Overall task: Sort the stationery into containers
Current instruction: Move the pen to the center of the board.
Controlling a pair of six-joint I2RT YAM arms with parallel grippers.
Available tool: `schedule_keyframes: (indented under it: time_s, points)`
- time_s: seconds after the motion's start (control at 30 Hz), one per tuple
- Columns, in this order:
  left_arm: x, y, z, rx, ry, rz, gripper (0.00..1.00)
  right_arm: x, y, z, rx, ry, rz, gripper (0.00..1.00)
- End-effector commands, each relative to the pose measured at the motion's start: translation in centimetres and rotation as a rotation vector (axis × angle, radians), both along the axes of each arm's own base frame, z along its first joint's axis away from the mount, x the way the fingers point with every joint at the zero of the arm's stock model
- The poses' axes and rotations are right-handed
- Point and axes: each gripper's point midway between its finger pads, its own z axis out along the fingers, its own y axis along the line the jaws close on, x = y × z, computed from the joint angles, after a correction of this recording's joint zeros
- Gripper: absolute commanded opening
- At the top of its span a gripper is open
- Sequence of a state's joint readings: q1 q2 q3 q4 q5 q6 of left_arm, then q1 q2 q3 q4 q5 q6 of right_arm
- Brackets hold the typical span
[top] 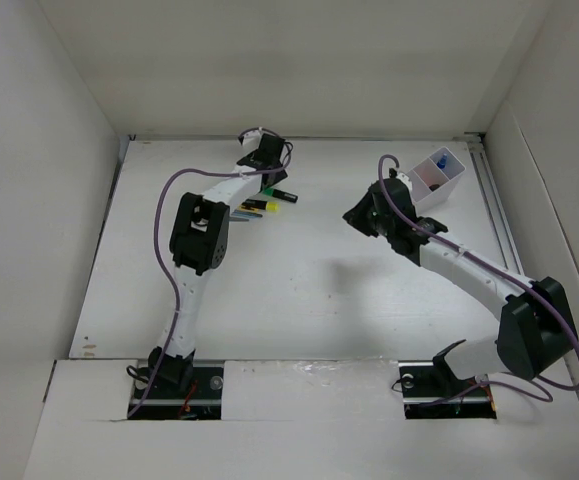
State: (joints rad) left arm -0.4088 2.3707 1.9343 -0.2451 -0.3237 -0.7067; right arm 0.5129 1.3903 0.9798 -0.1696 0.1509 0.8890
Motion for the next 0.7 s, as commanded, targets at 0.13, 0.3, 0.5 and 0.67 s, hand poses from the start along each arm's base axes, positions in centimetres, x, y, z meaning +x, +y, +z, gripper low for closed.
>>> schedule_keyframes:
  time_s: [0.13, 0.3, 0.5, 0.67]
  points:
    - [0.7, -0.4, 2.3, -0.018, -0.031, -0.004, 0.47, 1.0, 0.1, 1.9, 0.025, -0.065, 0.002, 0.16]
    - [-0.4, 2.4, 8.9, -0.048, -0.166, 0.021, 0.48, 1.1, 0.6, 1.2, 0.025, -0.044, 0.019, 0.18]
    - [-4.8, 2.2, 12.4, -0.166, -0.276, -0.052, 0.51, 1.7, 3.4, -1.4, -0.031, -0.010, 0.155, 0.41]
    - [-7.9, 1.3, 14.5, -0.196, -0.338, -0.144, 0.54, 3.6, 5.3, -2.0, -0.079, 0.001, 0.178, 0.51]
